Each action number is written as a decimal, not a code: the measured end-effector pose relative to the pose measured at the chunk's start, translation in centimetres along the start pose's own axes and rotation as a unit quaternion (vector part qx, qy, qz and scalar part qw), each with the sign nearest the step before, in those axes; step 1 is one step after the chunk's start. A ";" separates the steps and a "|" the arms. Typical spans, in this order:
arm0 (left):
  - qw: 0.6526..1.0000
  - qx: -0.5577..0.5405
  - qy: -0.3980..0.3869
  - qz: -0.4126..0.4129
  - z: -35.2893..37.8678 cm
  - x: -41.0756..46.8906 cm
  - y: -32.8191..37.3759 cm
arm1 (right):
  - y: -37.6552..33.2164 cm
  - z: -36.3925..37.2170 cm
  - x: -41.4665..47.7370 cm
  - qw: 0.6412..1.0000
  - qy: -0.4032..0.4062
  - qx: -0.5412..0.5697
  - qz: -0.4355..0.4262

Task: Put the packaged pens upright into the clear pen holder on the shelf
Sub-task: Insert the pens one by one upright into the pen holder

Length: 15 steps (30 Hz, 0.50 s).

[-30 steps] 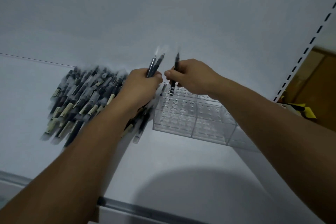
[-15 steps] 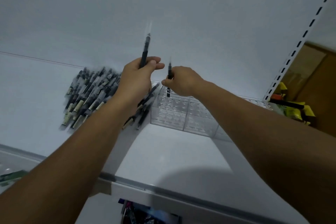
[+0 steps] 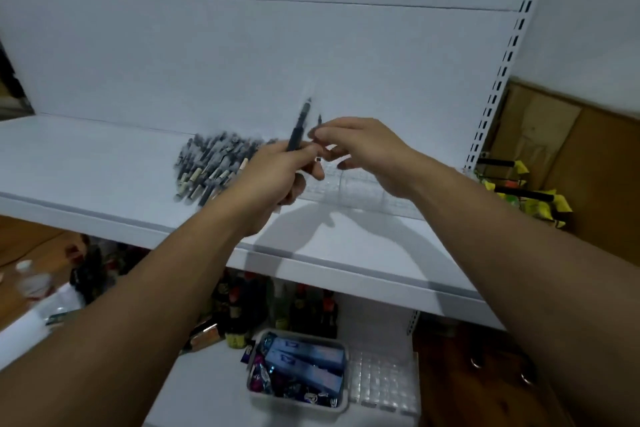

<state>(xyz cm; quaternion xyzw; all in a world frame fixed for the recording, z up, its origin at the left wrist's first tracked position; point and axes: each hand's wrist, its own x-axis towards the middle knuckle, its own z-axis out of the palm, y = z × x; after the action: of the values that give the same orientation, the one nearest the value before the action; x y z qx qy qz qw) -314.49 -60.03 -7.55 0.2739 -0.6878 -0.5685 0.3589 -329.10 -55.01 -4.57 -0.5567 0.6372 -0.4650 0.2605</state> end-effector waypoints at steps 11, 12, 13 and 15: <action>0.994 0.028 -0.104 -0.009 -0.5 4.7 1.2 | -0.2 -1.6 2.8 0.995 -0.051 0.076 -0.028; 0.992 0.028 -0.121 -0.004 -0.4 5.0 1.6 | -0.4 -2.1 2.9 0.996 -0.038 0.079 -0.028; 0.990 0.032 -0.134 0.002 -0.5 5.1 1.8 | -0.5 -2.5 2.9 0.996 -0.025 0.084 -0.029; 0.989 0.052 -0.138 0.017 -0.8 5.1 1.9 | -0.9 -3.0 2.9 0.997 -0.001 0.072 -0.027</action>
<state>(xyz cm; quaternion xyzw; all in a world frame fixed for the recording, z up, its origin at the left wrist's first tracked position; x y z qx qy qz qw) -316.85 -64.07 -4.65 0.1998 -0.7638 -0.5580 0.2557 -331.88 -56.82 -1.93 -0.5541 0.5864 -0.5161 0.2877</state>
